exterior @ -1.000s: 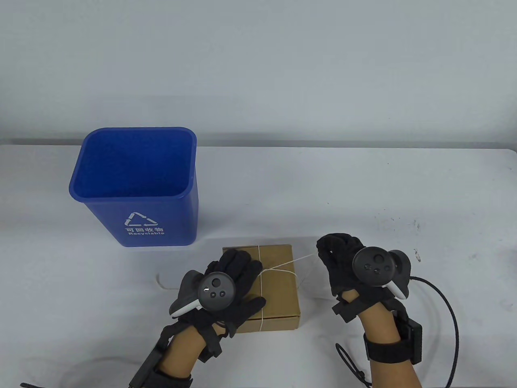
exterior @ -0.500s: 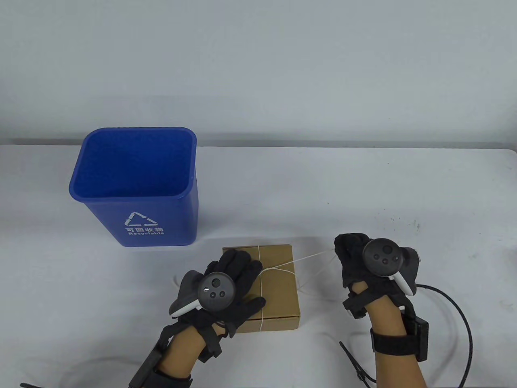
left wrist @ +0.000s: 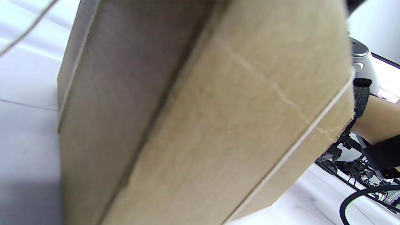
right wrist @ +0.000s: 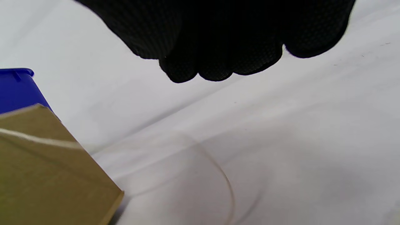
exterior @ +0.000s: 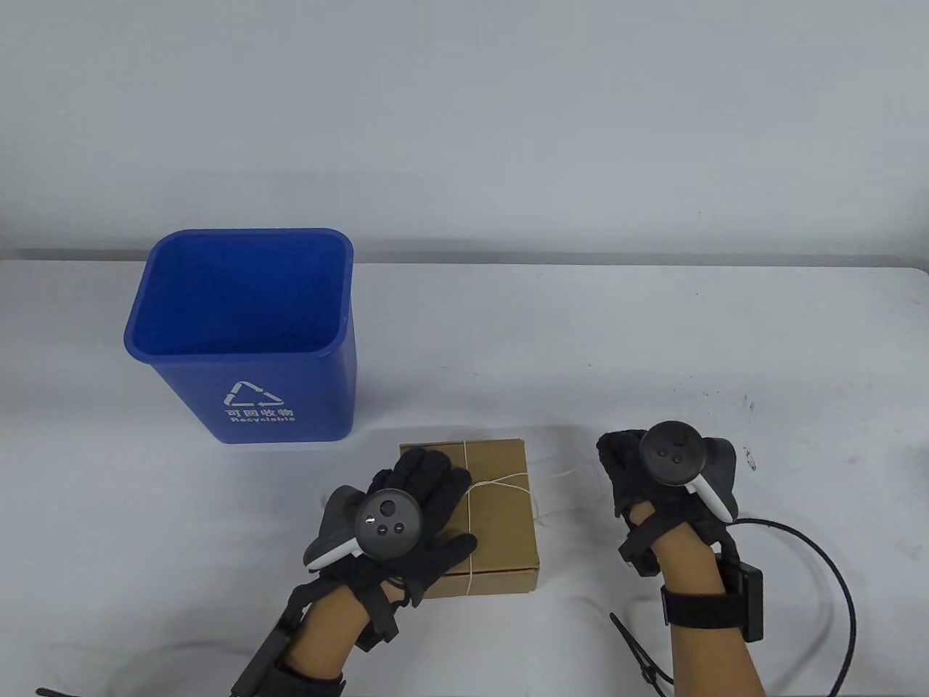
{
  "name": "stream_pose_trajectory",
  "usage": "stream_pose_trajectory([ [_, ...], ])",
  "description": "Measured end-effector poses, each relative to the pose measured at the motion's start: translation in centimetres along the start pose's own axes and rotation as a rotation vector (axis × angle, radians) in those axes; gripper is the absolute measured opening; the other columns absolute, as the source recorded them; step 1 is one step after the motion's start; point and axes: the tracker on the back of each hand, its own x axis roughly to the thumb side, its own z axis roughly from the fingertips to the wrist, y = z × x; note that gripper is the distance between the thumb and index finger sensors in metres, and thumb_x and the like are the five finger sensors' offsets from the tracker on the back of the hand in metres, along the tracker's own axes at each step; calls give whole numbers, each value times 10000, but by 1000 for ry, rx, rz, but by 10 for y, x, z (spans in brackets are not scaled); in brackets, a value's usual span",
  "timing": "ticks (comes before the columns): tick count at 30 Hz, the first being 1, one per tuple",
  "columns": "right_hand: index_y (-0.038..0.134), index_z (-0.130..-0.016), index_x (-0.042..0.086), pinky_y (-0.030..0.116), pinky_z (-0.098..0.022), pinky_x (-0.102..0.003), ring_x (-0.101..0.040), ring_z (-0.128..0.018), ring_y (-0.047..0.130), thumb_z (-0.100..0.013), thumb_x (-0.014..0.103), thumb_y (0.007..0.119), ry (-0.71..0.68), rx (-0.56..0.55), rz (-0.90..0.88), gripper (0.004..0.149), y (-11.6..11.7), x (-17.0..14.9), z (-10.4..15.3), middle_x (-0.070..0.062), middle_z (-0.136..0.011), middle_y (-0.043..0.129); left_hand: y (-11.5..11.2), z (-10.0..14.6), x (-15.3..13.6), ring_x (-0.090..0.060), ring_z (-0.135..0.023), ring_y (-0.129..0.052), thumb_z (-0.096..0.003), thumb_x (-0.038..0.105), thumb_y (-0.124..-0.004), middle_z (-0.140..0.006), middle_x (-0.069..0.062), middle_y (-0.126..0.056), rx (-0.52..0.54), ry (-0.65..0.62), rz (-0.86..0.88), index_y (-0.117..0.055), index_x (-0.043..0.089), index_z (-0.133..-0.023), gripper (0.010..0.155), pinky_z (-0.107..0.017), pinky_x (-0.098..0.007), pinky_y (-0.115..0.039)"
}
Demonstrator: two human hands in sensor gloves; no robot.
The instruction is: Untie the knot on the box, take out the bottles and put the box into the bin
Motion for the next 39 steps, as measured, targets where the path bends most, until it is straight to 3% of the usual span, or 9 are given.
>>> stream_pose_trajectory([
  [8,710,-953,67,574,-600,-655,-484,-888,641,-499,316,743,-201,55,-28,519,11,45,8,-179,-1011,628,0,0,0,-449,-1121,-66,-519,647,-624,-1207,-88,-138,-1,0,1,-288,249,-1184,844,-733,-766,-219],
  [13,677,-972,60,495,-632,-690,-511,-945,527,-481,295,799,-221,146,120,557,34,67,9,-183,-1052,539,0,0,0,-446,-1121,-65,-520,646,-625,-1207,-88,-133,-3,-2,5,-286,247,-1184,845,-732,-766,-219],
  [16,677,-972,53,452,-637,-710,-532,-961,468,-475,293,815,-227,195,121,569,47,70,6,-192,-1066,501,0,0,0,-443,-1121,-62,-520,646,-624,-1207,-85,-132,-4,-2,8,-286,249,-1184,844,-733,-766,-218],
  [25,831,-844,63,546,-618,-683,-493,-917,628,-469,266,820,-277,28,46,426,38,73,9,-142,-981,693,-1,-1,-1,-452,-1115,-54,-520,643,-625,-1204,-94,-126,-7,-4,21,-283,246,-1183,845,-733,-768,-222],
  [35,830,-787,86,556,-617,-678,-477,-905,651,-485,296,785,-319,61,-53,371,38,65,6,-114,-931,731,-1,-1,-1,-447,-1117,-54,-521,643,-626,-1205,-91,-127,-5,-6,20,-283,246,-1183,845,-733,-769,-224],
  [39,803,-784,93,546,-616,-680,-477,-905,640,-489,311,756,-320,12,-63,370,29,64,7,-113,-928,713,-1,-1,-1,-444,-1118,-56,-520,643,-627,-1205,-86,-127,-5,-7,16,-285,248,-1183,844,-732,-769,-226],
])
